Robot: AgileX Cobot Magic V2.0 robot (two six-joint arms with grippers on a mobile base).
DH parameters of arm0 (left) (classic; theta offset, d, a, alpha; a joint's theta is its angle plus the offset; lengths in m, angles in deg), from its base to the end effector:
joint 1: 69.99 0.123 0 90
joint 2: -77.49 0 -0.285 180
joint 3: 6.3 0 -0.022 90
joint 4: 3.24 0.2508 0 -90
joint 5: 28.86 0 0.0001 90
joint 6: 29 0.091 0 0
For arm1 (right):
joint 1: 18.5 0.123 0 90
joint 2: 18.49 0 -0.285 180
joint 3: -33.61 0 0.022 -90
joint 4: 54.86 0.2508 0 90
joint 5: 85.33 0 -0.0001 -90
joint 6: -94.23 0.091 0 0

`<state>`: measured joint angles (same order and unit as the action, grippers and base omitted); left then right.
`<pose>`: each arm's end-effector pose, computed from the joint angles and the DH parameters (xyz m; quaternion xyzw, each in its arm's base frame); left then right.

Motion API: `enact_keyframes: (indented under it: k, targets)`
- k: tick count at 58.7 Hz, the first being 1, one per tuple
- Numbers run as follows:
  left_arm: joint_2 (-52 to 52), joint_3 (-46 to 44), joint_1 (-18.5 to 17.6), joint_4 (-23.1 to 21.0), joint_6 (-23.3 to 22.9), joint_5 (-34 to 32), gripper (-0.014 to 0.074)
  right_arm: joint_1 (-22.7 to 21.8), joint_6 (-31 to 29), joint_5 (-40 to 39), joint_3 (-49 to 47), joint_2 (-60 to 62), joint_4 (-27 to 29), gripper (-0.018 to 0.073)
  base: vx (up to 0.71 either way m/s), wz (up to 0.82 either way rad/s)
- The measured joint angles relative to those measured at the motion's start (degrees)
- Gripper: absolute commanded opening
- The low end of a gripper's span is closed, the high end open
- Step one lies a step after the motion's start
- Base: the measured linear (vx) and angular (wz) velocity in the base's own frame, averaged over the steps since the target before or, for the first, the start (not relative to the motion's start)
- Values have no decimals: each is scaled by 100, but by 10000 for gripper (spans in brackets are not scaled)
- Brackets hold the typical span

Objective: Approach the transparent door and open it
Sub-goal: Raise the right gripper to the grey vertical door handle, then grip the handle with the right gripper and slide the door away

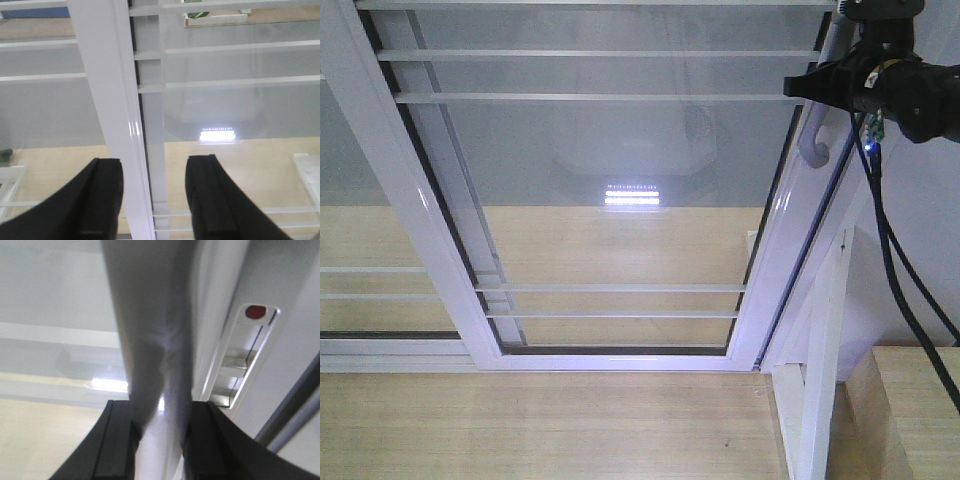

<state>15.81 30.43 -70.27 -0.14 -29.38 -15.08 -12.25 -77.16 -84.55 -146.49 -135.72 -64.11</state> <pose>0.2003 0.0002 0.3245 0.0175 0.8297 0.0168 0.5577 0.4414 0.0481 0.2390 -0.0509 0.8552 0.0243 0.5152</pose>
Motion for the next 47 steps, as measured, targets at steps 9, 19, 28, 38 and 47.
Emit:
enact_keyframes:
  k: [9, 19, 28, 38, 47]
  targets:
    - [0, 0, 0, 0, 0, 169, 433, 270, 119, 565, -456, -179, -53, -4, -1, -3]
    - [0, 0, 0, 0, 0, 197, 433, 624, 138, 684, -646, -272, -47, -4, 0, 0]
    - [0, 0, 0, 0, 0, 197, 433, 930, 138, 380, -695, -352, -47, -4, 0, 0]
    - [0, 0, 0, 0, 0, 197, 433, 1260, 132, -122, -707, -489, -79, -4, 0, 0]
    - [0, 0, 0, 0, 0, 197, 433, 1497, 132, -555, -733, -624, -160, -2, 0, 1]
